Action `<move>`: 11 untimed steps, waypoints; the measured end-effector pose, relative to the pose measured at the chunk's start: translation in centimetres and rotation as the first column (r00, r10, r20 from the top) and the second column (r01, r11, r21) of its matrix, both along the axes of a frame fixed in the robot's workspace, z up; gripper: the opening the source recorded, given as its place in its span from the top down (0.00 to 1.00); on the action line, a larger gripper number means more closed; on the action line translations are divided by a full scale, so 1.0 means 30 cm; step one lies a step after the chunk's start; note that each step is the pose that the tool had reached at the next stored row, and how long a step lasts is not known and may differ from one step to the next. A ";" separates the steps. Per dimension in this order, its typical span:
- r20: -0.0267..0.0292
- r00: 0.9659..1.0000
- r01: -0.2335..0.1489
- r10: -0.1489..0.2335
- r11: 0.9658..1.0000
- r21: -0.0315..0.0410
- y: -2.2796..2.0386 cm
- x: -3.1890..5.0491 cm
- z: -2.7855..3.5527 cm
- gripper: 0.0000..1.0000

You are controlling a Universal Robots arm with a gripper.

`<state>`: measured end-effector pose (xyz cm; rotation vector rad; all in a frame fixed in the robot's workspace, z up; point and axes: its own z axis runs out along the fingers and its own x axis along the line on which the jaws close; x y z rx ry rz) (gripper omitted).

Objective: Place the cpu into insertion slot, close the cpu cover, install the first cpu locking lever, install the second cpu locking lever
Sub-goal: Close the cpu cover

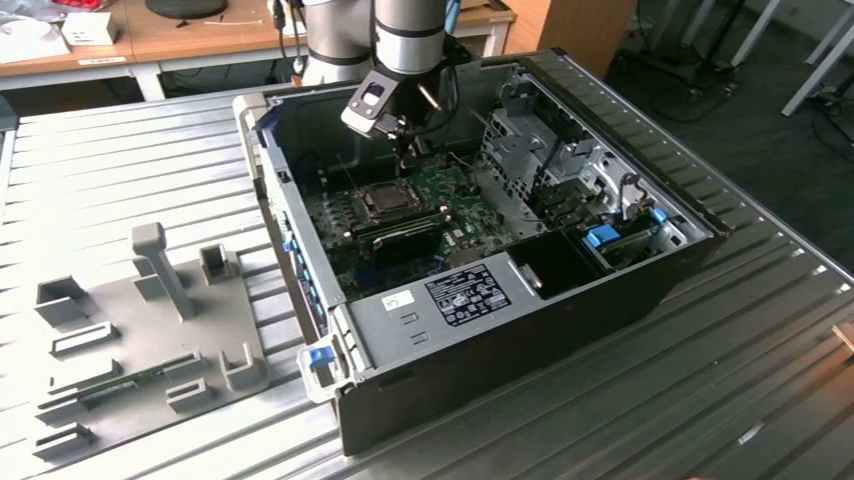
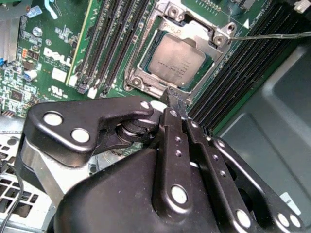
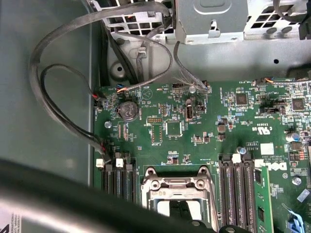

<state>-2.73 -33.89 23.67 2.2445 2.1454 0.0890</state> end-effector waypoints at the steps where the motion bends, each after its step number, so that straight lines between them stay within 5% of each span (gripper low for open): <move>1: 0.000 1.000 0.000 0.000 1.000 0.000 0.000 0.000 0.000 0.90; 11: 0.000 1.000 0.000 0.000 1.000 0.000 0.000 -0.029 -0.004 0.90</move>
